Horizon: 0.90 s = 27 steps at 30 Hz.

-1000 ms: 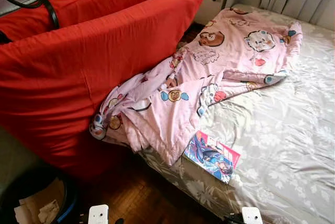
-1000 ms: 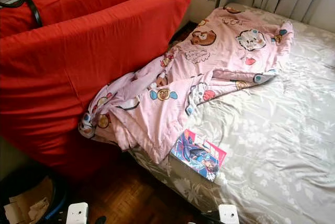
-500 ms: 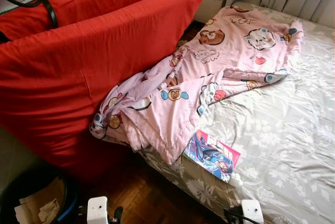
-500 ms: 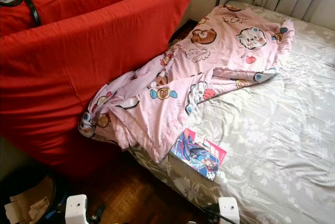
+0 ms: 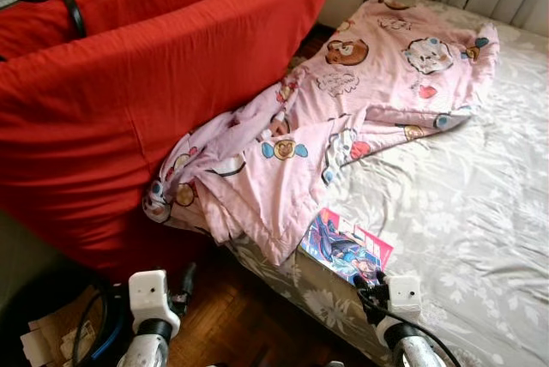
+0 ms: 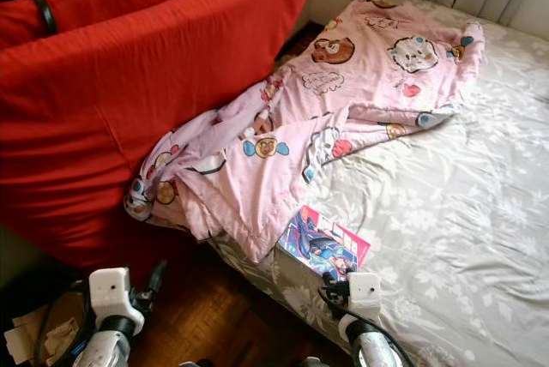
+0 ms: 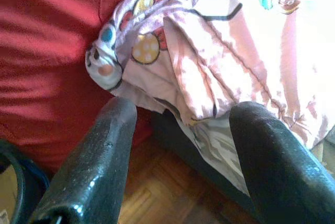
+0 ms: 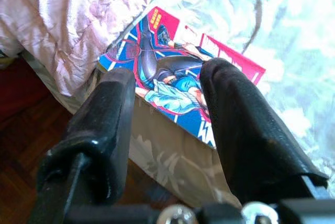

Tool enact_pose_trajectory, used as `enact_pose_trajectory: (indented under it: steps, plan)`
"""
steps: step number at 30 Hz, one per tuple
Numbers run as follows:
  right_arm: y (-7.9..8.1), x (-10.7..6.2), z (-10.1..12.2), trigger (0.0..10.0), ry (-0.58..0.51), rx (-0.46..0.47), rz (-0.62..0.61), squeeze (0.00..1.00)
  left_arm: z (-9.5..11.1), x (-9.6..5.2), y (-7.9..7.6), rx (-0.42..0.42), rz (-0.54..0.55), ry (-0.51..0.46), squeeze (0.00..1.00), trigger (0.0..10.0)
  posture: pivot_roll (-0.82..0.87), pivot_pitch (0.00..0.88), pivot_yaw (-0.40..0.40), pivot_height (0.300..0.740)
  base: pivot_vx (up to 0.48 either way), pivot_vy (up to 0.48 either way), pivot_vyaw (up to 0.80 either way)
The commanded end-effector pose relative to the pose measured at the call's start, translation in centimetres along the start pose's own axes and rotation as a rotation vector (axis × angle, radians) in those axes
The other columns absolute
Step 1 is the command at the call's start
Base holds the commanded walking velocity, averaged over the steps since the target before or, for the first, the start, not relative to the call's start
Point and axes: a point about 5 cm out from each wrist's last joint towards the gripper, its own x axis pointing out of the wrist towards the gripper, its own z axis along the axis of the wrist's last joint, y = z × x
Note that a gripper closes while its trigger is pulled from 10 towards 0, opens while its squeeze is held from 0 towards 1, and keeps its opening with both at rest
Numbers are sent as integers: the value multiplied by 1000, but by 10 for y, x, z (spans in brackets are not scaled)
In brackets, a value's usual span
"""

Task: Clean up the room

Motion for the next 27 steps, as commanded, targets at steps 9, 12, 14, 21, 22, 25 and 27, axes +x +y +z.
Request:
enact_pose_trajectory:
  steps: [9,12,14,21,22,25,27]
  plan:
    - [-5,-12,-8,10000,-8,-24,-48,0,0,-10,-16,-19,-62,29,0,10000,-63,208,-17,705,0,0,0]
    - [-5,-11,-7,10000,-19,-20,-51,0,2,-9,-19,-20,-76,30,0,10000,-63,198,-14,705,0,0,0]
    - [-5,-9,-6,10000,-9,-23,-52,0,3,-9,-21,-18,-87,34,0,10000,-65,195,-13,705,0,0,0]
    - [0,-9,-10,10000,26,-33,-43,0,3,-11,-22,-20,-87,48,0,10000,-65,186,-13,671,0,0,0]
    - [0,-9,-11,10000,26,-33,-42,0,3,-11,-22,-20,-87,49,0,10000,-65,186,-13,666,0,0,0]
    - [1,-10,-10,10000,16,-30,-41,0,3,-10,-23,-20,-89,54,0,10000,-65,192,-15,656,0,0,0]
    - [1,-10,-10,10000,13,-30,-42,0,4,-9,-24,-21,-89,56,0,10000,-65,197,-16,656,0,0,0]
